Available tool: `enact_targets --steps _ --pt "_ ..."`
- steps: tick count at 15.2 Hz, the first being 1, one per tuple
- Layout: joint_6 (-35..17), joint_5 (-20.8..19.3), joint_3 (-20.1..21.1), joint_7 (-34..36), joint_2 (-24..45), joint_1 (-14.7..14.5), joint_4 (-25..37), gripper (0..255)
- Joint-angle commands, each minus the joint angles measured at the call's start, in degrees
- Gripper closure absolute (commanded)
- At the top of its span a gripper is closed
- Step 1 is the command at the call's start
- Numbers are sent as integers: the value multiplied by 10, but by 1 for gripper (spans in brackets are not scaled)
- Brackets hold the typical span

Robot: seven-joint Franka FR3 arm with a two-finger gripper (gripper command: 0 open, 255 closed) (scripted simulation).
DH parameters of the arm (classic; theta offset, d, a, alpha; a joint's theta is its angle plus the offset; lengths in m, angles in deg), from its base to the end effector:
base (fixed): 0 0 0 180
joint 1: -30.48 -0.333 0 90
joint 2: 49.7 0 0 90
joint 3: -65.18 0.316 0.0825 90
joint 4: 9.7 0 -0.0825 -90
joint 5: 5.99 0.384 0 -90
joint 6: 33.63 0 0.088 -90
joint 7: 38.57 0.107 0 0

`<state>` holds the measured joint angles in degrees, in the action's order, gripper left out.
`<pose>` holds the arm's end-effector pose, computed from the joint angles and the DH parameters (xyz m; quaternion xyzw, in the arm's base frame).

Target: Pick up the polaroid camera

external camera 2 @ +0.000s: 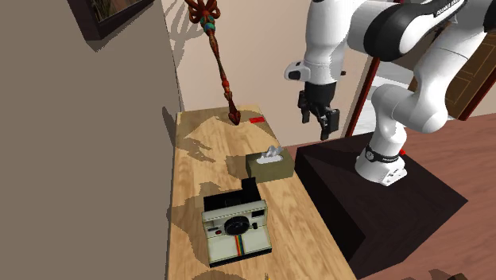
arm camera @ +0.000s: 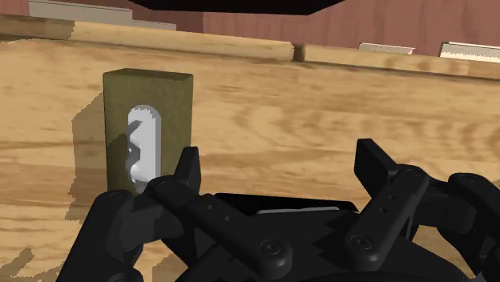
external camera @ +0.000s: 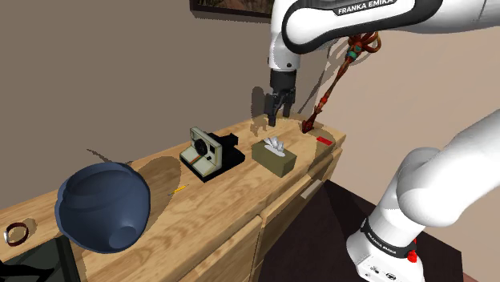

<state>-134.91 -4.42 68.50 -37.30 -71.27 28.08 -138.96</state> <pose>0.4245 0.0468 0.5027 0.9979 0.0327 -0.0562 0.0007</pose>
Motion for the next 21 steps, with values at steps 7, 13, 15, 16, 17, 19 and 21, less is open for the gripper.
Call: enact_targets --steps 7,13,15,16,17,19,21 --pt "-67 2 17 44 173 -5 118 0" --pt "-87 -4 23 76 304 -12 237 0" --pt "-87 -7 24 86 349 -15 283 0" --pt "-86 -9 24 91 372 -17 309 0" --pt "-85 -10 24 96 395 -19 335 0" --pt "-78 -13 24 104 443 -23 391 0" --pt "-68 -16 23 112 493 -28 455 0"
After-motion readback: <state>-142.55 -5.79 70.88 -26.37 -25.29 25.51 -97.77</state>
